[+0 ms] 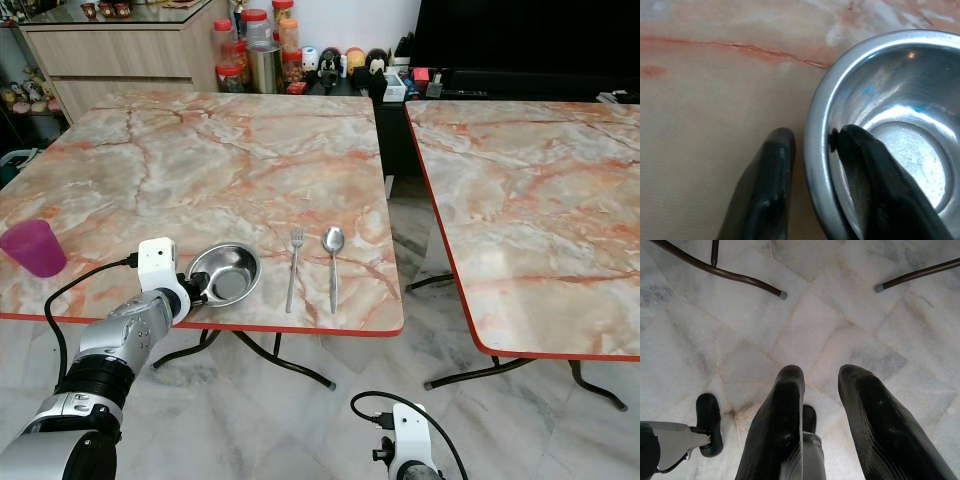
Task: Setting the table
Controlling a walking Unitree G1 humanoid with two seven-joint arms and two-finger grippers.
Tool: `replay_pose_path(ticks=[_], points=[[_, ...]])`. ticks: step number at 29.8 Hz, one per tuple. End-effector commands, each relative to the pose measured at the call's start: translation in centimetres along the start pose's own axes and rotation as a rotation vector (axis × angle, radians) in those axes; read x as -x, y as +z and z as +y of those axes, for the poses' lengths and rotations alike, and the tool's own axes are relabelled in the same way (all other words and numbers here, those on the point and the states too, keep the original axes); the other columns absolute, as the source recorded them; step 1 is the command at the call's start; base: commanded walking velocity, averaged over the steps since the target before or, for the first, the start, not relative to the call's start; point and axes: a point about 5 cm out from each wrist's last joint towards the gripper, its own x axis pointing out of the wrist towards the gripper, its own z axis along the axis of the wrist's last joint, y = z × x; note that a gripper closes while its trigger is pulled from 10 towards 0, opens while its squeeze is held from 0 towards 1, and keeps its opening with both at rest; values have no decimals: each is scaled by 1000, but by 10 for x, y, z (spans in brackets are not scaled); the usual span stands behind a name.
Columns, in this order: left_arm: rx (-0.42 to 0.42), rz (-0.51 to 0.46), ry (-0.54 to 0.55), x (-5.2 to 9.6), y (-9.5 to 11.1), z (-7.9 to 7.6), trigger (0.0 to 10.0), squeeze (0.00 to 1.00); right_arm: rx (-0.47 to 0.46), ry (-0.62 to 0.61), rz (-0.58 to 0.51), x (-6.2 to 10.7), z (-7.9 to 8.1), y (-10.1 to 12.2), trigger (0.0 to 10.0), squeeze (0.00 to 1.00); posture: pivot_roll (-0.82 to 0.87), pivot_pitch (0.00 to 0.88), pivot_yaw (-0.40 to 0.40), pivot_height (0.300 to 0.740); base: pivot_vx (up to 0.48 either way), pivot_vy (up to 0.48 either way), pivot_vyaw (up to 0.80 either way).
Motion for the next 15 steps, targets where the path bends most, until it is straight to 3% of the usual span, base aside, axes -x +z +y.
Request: replay_pose_path(ticks=[1,8,12,15], points=[[21,-2,5,-1,6,0,0,0,-10,1,2,-1,2,1,10000,0,55,0,11,740,0,0,0],[34,-19,19,0,7,2,0,0,-9,3,-1,-1,3,3,10000,0,54,0,10,740,0,0,0],[41,-61,20,1,9,1,0,0,-9,4,-3,-1,3,4,10000,0,54,0,10,740,0,0,0],[95,-145,-11,3,13,-2,0,0,-10,2,-2,-1,2,3,10000,0,52,0,6,740,0,0,0]])
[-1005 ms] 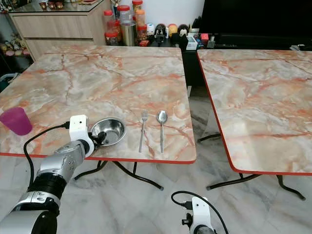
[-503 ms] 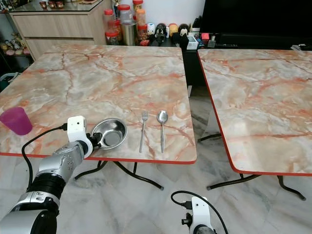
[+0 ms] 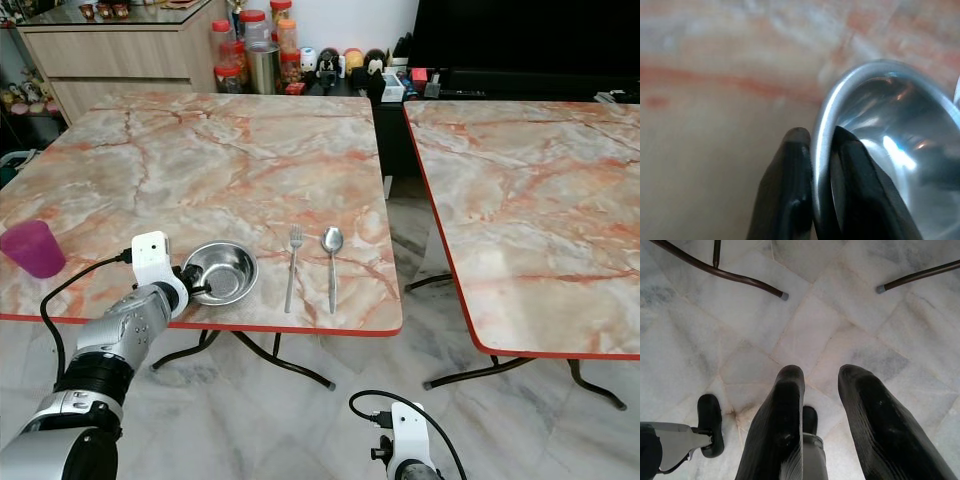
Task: Setting the table
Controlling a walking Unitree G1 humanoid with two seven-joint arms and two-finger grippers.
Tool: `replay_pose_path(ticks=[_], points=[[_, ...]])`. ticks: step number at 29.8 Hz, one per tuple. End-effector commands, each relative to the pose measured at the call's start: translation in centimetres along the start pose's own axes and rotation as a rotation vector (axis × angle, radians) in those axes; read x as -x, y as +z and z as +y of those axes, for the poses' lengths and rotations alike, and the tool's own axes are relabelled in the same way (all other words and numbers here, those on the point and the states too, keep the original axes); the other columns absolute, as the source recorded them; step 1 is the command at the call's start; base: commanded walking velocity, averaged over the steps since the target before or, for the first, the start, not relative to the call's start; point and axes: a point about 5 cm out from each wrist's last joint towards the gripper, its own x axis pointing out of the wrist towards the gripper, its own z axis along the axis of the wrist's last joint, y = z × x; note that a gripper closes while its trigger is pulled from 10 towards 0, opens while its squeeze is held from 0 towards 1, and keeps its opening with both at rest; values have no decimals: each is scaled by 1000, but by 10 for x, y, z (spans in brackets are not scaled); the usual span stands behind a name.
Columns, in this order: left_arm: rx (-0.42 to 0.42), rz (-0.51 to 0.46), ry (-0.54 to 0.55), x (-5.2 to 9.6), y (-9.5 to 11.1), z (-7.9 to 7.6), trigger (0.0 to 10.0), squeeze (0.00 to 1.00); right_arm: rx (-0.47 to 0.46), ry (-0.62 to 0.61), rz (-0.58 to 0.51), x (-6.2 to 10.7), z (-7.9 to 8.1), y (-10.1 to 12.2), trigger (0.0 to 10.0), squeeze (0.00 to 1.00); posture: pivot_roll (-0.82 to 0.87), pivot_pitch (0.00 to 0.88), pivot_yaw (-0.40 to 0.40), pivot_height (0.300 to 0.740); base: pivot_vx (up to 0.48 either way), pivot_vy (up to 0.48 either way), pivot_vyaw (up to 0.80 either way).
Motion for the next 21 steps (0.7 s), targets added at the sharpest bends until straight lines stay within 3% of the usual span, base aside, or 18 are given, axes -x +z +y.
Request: replay_pose_path(ticks=[1,4,5,6,7,8,15,21], points=[[31,-29,8,2,-1,4,0,0,-9,-2,1,0,0,2,10000,0,52,0,6,740,0,0,0],[55,-56,14,3,-5,6,0,0,-8,-3,2,0,-1,1,10000,0,47,0,1,740,0,0,0],[88,-115,-18,6,-3,3,0,0,-9,-5,2,0,-2,1,10000,0,46,0,-2,740,0,0,0],[89,-146,-26,7,-1,2,1451,0,-9,-6,1,0,-2,2,10000,0,46,0,-2,740,0,0,0],[90,-181,-30,9,1,1,4549,0,-8,-7,1,0,-3,2,10000,0,47,0,-6,740,0,0,0],[109,-200,-23,9,3,2,10000,0,-7,-8,1,0,-4,2,10000,0,47,0,-10,740,0,0,0],[92,-370,40,15,28,7,10000,0,-6,-11,-2,0,-6,3,10000,0,43,0,-22,740,0,0,0],[128,-421,56,16,32,9,10000,0,-9,-15,-6,0,-9,4,10000,0,32,0,-25,740,0,-383,0]])
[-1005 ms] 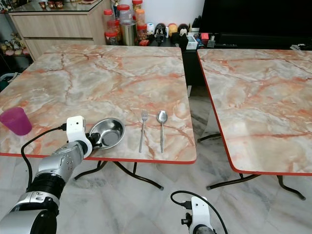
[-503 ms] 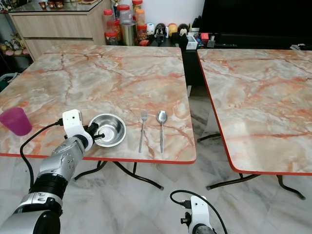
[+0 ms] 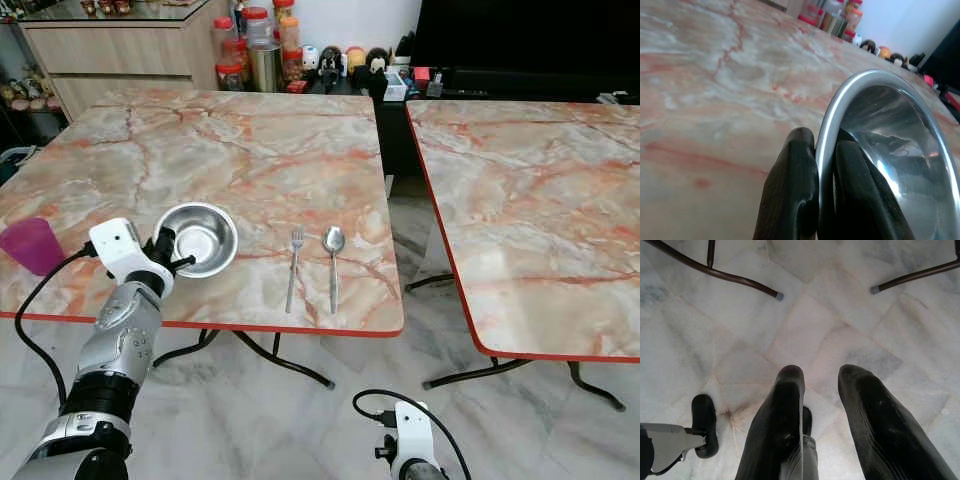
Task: Setting the table
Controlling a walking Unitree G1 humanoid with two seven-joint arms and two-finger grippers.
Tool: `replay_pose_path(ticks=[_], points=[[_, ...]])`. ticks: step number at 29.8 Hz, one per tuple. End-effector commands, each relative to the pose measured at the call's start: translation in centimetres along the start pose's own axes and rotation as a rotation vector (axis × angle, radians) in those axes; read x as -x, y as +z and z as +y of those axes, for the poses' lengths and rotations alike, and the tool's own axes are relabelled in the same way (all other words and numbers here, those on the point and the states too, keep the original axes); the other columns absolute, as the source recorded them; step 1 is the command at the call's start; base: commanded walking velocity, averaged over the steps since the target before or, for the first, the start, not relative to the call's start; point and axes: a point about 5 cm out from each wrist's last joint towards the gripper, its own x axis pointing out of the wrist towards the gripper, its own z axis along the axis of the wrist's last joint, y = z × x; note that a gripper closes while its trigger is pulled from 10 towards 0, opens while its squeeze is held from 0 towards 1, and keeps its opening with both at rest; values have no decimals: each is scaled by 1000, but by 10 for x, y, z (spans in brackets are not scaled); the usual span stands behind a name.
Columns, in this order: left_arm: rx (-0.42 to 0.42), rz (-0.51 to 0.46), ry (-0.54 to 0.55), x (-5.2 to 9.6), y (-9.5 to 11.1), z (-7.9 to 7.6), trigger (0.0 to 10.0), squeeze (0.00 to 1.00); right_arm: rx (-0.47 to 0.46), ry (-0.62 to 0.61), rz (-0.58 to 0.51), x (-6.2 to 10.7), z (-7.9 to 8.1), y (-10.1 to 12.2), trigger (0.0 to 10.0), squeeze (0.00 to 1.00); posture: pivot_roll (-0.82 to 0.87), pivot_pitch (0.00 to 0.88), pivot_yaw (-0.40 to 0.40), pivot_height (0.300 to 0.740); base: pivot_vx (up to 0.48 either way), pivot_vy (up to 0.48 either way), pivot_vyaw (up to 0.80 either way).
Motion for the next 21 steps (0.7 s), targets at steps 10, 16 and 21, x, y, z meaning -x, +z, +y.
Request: replay_pose_path(ticks=[10,16,21], points=[[-36,-100,10,-2,15,-5,10000,0,-21,-16,1,0,-5,0,10000,0,29,0,-28,740,0,-411,0],[-27,-119,18,-3,17,-5,10000,0,-27,-15,-5,0,-6,1,10000,0,26,0,-27,740,0,-433,0],[-28,-135,23,-4,21,-5,10000,0,-15,-16,-7,0,-6,2,10000,0,27,0,-27,740,48,-415,0]])
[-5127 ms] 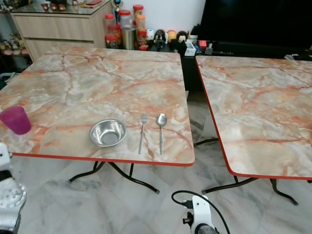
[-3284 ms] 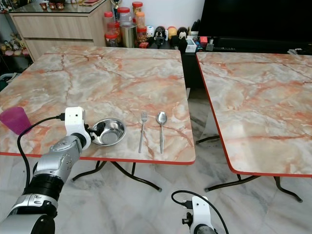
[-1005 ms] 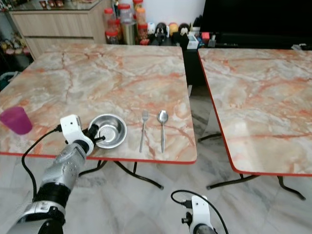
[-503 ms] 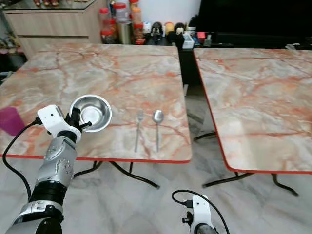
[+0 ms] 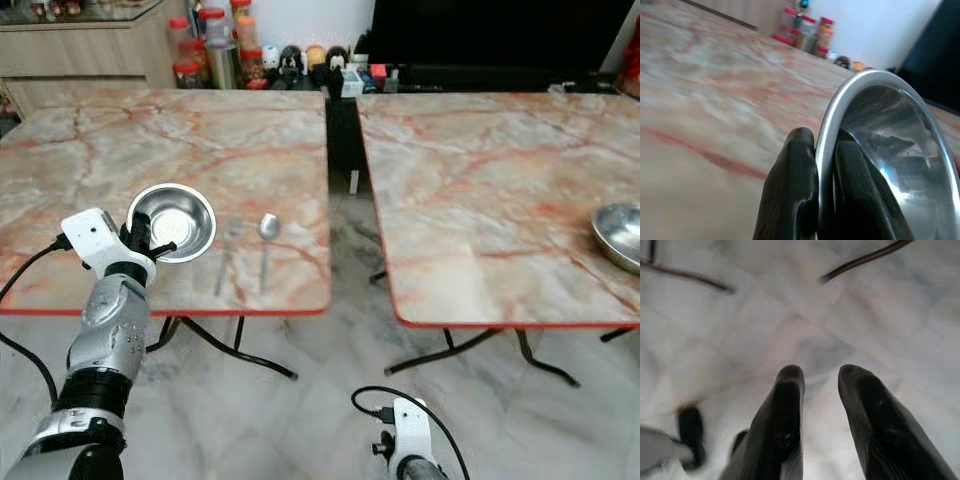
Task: Setting the table
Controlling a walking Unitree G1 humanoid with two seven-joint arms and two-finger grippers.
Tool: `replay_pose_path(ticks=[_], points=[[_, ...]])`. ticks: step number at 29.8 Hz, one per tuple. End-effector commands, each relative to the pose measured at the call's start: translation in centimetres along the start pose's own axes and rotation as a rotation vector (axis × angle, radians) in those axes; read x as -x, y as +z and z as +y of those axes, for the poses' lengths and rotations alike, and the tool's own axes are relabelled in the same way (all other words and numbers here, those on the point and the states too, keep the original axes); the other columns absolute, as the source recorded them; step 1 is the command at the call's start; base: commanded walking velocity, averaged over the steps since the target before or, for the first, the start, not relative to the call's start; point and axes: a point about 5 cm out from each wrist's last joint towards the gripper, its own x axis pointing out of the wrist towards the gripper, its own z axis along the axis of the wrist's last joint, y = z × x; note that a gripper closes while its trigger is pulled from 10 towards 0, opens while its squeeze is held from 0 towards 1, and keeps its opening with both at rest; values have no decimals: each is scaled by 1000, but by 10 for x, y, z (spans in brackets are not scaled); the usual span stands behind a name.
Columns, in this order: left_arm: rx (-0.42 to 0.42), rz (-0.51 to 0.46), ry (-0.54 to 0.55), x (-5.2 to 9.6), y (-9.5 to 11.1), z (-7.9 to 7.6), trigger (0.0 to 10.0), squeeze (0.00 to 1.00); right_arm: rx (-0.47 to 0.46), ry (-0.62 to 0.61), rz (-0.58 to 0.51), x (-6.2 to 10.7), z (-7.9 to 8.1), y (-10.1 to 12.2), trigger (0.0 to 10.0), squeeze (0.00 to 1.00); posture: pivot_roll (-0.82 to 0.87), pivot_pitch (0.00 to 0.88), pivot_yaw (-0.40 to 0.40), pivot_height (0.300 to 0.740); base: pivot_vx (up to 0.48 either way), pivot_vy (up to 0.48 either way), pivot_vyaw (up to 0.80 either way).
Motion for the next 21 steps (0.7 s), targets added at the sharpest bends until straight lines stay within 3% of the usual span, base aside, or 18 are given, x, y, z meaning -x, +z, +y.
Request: replay_pose_path(ticks=[1,6,17,21], points=[[-21,-53,10,-4,14,4,10000,0,1,4,-20,-1,3,6,10000,0,27,0,-27,740,240,-412,0],[-41,-56,8,-4,14,5,10000,0,3,-7,-23,-1,2,6,10000,0,23,0,-21,740,199,-408,364],[-61,-64,-7,-4,14,1,10000,0,7,-8,-16,-1,2,4,10000,0,22,0,-19,740,259,-397,0],[-61,-68,-13,-4,15,-1,10000,0,8,-8,-19,-1,2,4,10000,0,18,0,-18,740,280,-382,556]])
